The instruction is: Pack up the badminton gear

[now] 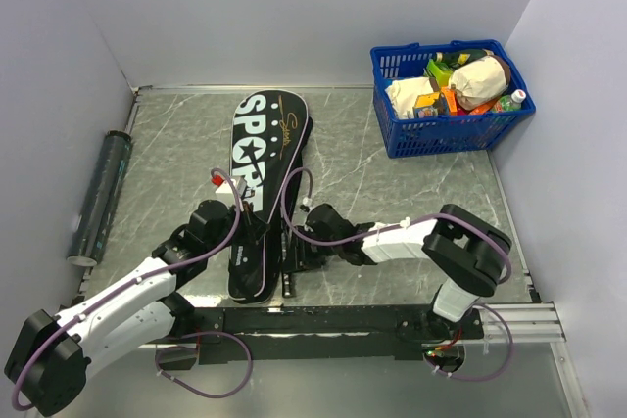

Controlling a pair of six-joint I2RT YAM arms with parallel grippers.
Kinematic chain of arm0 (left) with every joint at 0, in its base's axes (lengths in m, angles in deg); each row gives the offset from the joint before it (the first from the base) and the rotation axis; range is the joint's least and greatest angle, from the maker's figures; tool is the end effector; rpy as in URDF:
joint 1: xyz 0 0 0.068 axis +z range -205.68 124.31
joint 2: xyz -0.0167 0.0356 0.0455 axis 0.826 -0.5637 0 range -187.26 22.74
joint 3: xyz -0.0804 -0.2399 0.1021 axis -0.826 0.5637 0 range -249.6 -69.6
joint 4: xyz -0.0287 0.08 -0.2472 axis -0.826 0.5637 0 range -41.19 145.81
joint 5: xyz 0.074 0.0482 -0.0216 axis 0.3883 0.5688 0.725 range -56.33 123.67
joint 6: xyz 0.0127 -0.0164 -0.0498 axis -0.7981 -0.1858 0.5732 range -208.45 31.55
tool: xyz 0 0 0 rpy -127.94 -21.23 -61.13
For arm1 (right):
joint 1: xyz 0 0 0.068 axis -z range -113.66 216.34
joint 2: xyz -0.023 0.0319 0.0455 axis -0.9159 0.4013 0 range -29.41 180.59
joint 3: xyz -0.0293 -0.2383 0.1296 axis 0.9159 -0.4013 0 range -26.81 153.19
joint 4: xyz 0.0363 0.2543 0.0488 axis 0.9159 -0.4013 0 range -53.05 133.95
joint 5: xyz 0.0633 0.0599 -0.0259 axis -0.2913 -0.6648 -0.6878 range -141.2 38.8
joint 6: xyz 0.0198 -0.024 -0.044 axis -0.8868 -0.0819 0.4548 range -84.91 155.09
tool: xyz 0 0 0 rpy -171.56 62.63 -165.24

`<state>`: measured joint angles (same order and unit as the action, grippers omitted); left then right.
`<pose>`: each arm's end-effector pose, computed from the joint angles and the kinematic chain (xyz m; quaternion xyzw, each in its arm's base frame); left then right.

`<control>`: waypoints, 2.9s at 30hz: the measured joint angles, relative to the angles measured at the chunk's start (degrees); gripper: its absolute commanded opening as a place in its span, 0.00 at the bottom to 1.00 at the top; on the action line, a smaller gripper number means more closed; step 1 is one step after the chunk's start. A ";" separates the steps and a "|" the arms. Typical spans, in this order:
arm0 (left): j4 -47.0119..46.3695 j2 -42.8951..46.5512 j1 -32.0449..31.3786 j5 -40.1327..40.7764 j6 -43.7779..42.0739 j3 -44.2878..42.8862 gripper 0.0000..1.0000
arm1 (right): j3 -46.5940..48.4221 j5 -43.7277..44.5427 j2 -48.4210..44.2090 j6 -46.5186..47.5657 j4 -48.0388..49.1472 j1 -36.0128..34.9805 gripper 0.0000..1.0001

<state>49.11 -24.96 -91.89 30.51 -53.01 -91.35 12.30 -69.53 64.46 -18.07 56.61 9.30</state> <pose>0.1498 -0.1122 0.2071 0.0203 0.8487 -0.3280 0.4143 0.1583 0.2646 0.1391 -0.0951 0.8995 0.4120 0.1100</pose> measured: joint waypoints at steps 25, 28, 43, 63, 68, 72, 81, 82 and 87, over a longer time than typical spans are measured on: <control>-3.96 4.72 0.07 -0.61 4.50 5.84 0.01 | 11.19 -2.62 12.28 -4.48 4.79 -1.46 0.39; -4.04 4.70 0.22 -0.50 4.72 6.54 0.01 | 11.50 -3.23 13.11 -4.35 5.60 -1.49 0.45; -3.82 4.68 0.15 -0.02 4.59 6.58 0.01 | 9.18 3.93 1.49 1.20 -3.74 0.52 0.66; -7.93 -5.03 -3.19 -6.88 1.07 7.39 0.01 | 18.51 8.20 3.19 9.77 -12.17 25.66 0.71; -8.74 -6.84 -6.56 -8.13 -0.02 7.39 0.01 | 23.47 7.17 9.51 9.05 -10.43 29.14 0.71; -9.11 -7.02 -8.76 -8.63 -0.31 7.39 0.01 | 28.26 5.03 16.74 7.85 -9.11 31.08 0.72; -9.97 -8.83 -12.44 -9.42 -0.50 7.39 0.01 | 37.86 -1.01 27.65 4.44 -5.33 32.48 0.68; -10.12 -9.07 -12.72 -9.55 -0.55 7.39 0.01 | 38.75 -1.31 28.46 4.13 -5.01 32.52 0.65; -10.75 -9.79 -13.31 -9.66 -0.94 7.39 0.03 | 41.42 -3.02 31.04 2.56 -4.94 32.54 0.29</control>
<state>38.35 -34.75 -105.20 20.85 -53.95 -83.97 53.72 -72.55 95.49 -15.52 51.67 41.85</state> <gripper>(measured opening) 0.021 0.520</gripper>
